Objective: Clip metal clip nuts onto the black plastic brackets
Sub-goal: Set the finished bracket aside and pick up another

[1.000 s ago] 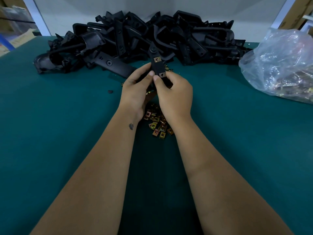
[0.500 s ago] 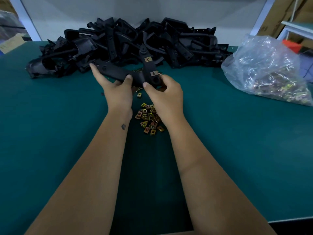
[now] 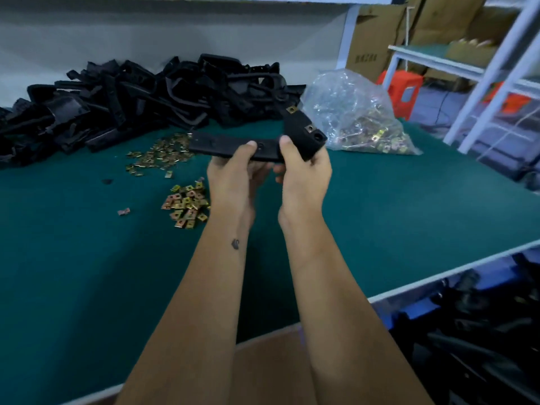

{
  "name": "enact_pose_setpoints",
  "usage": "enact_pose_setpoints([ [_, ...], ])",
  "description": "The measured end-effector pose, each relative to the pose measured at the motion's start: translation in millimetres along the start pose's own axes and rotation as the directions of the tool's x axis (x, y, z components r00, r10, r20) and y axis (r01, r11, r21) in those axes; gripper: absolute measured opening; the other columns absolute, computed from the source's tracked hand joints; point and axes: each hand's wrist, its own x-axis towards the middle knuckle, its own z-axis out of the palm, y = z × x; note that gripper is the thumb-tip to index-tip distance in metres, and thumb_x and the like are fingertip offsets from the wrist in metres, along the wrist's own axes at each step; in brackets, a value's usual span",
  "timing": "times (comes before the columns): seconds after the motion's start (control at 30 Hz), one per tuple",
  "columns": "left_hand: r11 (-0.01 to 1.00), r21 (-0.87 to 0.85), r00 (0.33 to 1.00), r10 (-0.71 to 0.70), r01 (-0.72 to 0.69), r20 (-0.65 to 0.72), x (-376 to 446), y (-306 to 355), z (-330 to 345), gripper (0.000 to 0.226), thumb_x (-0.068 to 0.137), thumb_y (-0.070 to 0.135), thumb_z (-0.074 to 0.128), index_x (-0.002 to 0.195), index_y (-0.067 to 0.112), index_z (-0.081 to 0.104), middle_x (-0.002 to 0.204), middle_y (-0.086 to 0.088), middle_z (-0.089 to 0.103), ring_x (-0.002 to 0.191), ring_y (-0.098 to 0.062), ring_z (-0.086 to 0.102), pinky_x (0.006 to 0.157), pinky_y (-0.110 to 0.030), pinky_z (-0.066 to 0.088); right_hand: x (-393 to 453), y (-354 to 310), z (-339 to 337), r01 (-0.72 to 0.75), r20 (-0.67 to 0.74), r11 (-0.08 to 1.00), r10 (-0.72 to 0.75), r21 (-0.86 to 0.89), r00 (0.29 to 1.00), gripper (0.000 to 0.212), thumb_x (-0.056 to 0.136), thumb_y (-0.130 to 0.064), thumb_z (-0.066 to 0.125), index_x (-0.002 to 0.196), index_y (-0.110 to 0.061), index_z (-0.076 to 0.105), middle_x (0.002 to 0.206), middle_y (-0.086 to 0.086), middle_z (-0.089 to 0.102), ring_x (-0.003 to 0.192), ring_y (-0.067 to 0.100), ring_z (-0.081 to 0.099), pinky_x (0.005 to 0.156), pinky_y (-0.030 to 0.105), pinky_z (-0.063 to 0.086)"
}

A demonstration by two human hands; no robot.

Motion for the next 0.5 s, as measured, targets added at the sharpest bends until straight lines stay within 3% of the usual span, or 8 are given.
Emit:
enact_pose_setpoints([
  [0.07,0.998,0.004,0.996,-0.071,0.07,0.06,-22,-24,26,0.029,0.091,0.003,0.063,0.117,0.007,0.051,0.088,-0.01,0.067,0.063,-0.018,0.07,0.065,-0.03,0.059,5,-14,-27,0.018,-0.16,0.995,-0.003,0.096,0.987,0.01,0.091,-0.002,0.064,0.098,-0.007,0.058,0.087,0.008,0.062,0.072,0.019,0.053,0.062,0.027,0.044],
  [0.13,0.987,0.008,0.97,-0.159,0.16,0.184,-44,-47,49,0.037,0.093,0.005,0.06,0.124,0.022,0.048,0.106,-0.015,0.065,0.073,-0.022,0.074,0.067,-0.032,0.06,9,-29,-63,0.083,-0.288,0.987,-0.041,0.134,0.957,0.009,0.092,0.0,0.061,0.096,-0.007,0.056,0.083,0.005,0.061,0.072,0.017,0.053,0.065,0.027,0.044],
  [0.2,0.981,0.064,0.945,-0.196,0.186,0.261,-66,-65,68,0.027,0.095,0.011,0.056,0.11,0.034,0.056,0.112,-0.013,0.064,0.082,-0.026,0.073,0.067,-0.034,0.06,12,-45,-108,0.141,-0.385,0.982,-0.083,0.125,0.919,0.01,0.093,0.0,0.06,0.092,-0.009,0.056,0.075,-0.002,0.059,0.062,0.01,0.049,0.06,0.022,0.043],
  [0.27,0.982,0.137,0.95,-0.16,0.126,0.27,-87,-85,85,0.019,0.096,0.012,0.054,0.096,0.03,0.061,0.102,-0.006,0.064,0.089,-0.025,0.066,0.063,-0.029,0.057,11,-60,-158,0.169,-0.489,0.983,-0.112,0.074,0.865,0.013,0.094,-0.003,0.06,0.087,-0.013,0.057,0.067,-0.006,0.057,0.05,0.005,0.043,0.049,0.018,0.038],
  [0.33,0.974,0.198,0.931,-0.172,0.112,0.323,-112,-107,101,0.017,0.096,0.009,0.055,0.089,0.024,0.059,0.094,-0.004,0.066,0.089,-0.02,0.064,0.059,-0.023,0.053,5,-72,-207,0.178,-0.609,0.984,-0.131,0.016,0.782,0.008,0.095,-0.007,0.061,0.091,-0.014,0.059,0.062,-0.008,0.054,0.045,0.004,0.041,0.045,0.02,0.036],
  [0.4,0.954,0.274,0.87,-0.236,0.122,0.433,-142,-132,114,0.017,0.096,0.005,0.058,0.088,0.02,0.058,0.093,-0.007,0.067,0.084,-0.015,0.065,0.06,-0.024,0.055,-4,-83,-252,0.258,-0.726,0.966,-0.161,0.023,0.669,0.007,0.095,-0.004,0.06,0.098,-0.011,0.06,0.07,-0.003,0.06,0.05,0.008,0.051,0.049,0.026,0.042],
  [0.5,0.912,0.41,0.737,-0.294,0.025,0.608,-189,-171,122,0.019,0.093,0.003,0.062,0.086,0.021,0.062,0.089,0.001,0.067,0.079,-0.01,0.063,0.069,-0.029,0.059,-17,-88,-309,0.352,-0.871,0.936,-0.161,0.015,0.465,0.015,0.094,-0.002,0.06,0.107,-0.009,0.06,0.104,0.011,0.069,0.091,0.027,0.068,0.083,0.041,0.056],
])
